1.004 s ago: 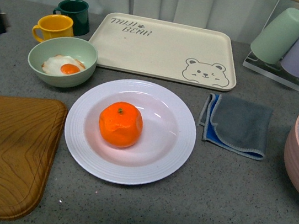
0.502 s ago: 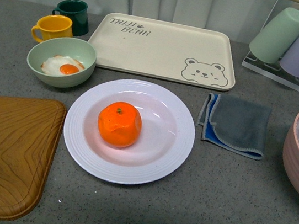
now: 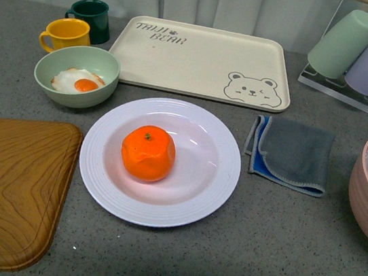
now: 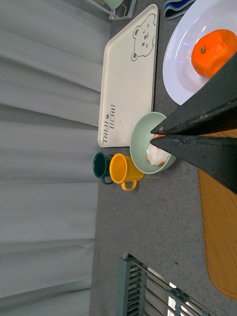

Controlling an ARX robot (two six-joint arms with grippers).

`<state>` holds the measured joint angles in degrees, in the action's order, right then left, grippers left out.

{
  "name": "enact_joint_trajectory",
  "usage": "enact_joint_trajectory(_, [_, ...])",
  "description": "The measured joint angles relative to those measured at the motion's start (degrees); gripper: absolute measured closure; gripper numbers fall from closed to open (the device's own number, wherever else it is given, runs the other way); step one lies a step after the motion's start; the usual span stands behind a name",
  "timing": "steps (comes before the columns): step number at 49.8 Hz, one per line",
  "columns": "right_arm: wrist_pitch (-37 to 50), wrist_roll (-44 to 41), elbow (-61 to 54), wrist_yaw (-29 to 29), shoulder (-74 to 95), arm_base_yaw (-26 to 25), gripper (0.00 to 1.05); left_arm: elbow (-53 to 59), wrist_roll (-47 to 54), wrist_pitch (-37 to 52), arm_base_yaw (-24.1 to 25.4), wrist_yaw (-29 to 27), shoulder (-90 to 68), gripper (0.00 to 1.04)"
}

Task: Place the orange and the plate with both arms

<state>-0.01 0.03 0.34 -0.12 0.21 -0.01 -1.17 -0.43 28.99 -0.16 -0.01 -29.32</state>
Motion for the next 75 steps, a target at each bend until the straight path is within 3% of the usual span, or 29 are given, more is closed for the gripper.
enact_joint_trajectory(37, [0.0,0.0,0.0,0.0,0.0,0.0,0.09,0.0,0.0,-19.4,0.0,0.0,20.0,1.01])
enact_joint_trajectory(41, [0.0,0.0,0.0,0.0,0.0,0.0,0.09,0.0,0.0,-28.3,0.0,0.0,27.3,1.01])
enact_joint_trajectory(49, [0.0,0.0,0.0,0.0,0.0,0.0,0.09,0.0,0.0,-28.9,0.0,0.0,29.0,1.01])
enact_joint_trajectory(71, [0.0,0.0,0.0,0.0,0.0,0.0,0.09,0.0,0.0,-28.9,0.0,0.0,29.1,0.26])
enact_joint_trajectory(75, [-4.4,-3.2,1.6,4.7,2.3,1.6,0.09,0.0,0.0,-28.9,0.0,0.0,29.1,0.12])
